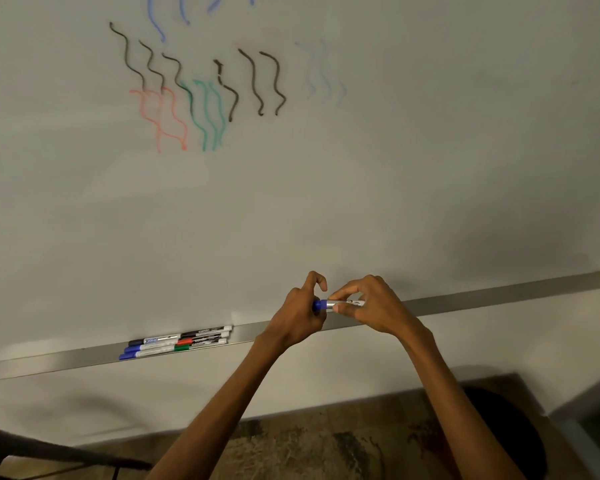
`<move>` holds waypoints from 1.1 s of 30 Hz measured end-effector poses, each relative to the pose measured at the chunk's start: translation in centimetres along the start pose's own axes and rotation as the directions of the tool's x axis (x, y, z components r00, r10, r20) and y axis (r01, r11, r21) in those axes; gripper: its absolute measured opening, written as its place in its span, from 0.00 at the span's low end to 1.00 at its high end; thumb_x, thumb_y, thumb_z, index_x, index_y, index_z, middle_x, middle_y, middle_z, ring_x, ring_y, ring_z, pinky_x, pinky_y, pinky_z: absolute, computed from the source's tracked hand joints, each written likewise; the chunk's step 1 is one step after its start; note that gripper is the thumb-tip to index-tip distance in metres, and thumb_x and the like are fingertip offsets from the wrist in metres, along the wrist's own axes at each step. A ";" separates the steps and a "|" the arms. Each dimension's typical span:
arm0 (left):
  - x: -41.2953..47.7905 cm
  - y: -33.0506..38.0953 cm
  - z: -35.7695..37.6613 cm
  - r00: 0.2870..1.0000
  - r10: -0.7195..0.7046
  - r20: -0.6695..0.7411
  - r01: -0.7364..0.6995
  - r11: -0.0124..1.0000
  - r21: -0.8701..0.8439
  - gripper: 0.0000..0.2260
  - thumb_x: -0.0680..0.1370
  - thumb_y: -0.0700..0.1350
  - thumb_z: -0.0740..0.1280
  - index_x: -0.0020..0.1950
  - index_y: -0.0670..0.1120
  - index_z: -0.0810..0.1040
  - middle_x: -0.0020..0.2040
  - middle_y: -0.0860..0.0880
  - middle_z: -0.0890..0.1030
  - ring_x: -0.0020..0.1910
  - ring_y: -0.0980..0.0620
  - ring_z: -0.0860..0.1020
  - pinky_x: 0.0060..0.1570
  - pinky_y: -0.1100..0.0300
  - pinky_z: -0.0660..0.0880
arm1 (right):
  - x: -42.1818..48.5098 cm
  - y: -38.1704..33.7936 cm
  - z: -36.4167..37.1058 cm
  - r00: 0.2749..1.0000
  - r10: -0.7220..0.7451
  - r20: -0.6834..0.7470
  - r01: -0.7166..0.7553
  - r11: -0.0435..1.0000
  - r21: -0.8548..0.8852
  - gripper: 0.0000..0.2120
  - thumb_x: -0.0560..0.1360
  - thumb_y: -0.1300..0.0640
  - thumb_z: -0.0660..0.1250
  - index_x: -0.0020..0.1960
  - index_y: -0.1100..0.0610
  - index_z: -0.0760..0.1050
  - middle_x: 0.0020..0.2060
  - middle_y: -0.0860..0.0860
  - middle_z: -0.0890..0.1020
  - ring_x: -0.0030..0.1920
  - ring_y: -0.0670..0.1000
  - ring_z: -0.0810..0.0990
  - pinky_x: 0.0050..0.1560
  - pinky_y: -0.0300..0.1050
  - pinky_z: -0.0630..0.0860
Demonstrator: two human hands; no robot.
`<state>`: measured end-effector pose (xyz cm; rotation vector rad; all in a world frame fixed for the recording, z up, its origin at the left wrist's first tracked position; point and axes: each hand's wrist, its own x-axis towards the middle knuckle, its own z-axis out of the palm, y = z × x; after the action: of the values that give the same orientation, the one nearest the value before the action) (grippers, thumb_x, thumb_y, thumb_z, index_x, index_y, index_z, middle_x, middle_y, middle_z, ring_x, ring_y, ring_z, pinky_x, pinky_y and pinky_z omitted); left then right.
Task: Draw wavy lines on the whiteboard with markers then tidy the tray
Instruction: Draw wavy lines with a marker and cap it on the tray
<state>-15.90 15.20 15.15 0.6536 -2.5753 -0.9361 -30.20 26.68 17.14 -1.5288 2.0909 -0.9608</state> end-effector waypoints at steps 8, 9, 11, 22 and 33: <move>3.1 3.0 2.5 0.992 0.004 0.123 0.000 0.999 -0.037 0.22 0.71 0.31 0.67 0.54 0.52 0.64 0.30 0.43 0.75 0.26 0.52 0.69 0.28 0.64 0.69 | -2.6 3.1 -2.8 0.997 0.057 -0.056 -0.044 0.977 0.206 0.09 0.73 0.56 0.73 0.52 0.56 0.84 0.43 0.50 0.86 0.41 0.46 0.83 0.43 0.30 0.77; 3.6 3.4 2.8 0.986 0.002 0.167 0.001 1.000 -0.016 0.22 0.70 0.31 0.67 0.55 0.52 0.64 0.30 0.45 0.74 0.26 0.52 0.69 0.28 0.64 0.68 | -2.9 3.6 -3.3 0.996 0.062 -0.062 -0.049 0.980 0.195 0.10 0.73 0.56 0.73 0.53 0.56 0.84 0.43 0.50 0.86 0.41 0.46 0.83 0.43 0.30 0.77; 4.6 4.2 3.8 0.971 -0.027 0.236 0.023 0.999 0.023 0.22 0.71 0.31 0.66 0.56 0.51 0.65 0.31 0.47 0.73 0.28 0.53 0.69 0.29 0.64 0.68 | -3.3 4.6 -4.3 0.995 0.072 -0.073 -0.066 0.994 0.087 0.12 0.73 0.54 0.73 0.54 0.55 0.83 0.44 0.50 0.86 0.39 0.47 0.83 0.43 0.34 0.79; 9.3 8.1 9.4 0.970 0.033 0.242 -0.025 0.999 -0.035 0.20 0.71 0.30 0.68 0.53 0.50 0.66 0.29 0.50 0.73 0.27 0.52 0.71 0.31 0.65 0.69 | -3.8 10.5 -8.7 0.984 0.169 -0.061 -0.164 0.983 0.082 0.08 0.74 0.53 0.71 0.50 0.55 0.85 0.38 0.47 0.85 0.40 0.47 0.82 0.46 0.38 0.78; 15.6 12.0 16.3 0.926 0.089 0.367 -0.088 0.996 -0.020 0.20 0.73 0.31 0.68 0.54 0.51 0.65 0.32 0.53 0.72 0.30 0.52 0.72 0.32 0.68 0.67 | -5.5 17.6 -13.5 0.970 0.208 -0.124 -0.186 0.968 0.170 0.05 0.76 0.55 0.69 0.49 0.53 0.83 0.31 0.41 0.81 0.34 0.41 0.79 0.38 0.29 0.75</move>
<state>-39.96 23.72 13.38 0.3828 -2.8986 -1.1229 -49.03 39.04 13.50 -1.1807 2.1564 -1.1571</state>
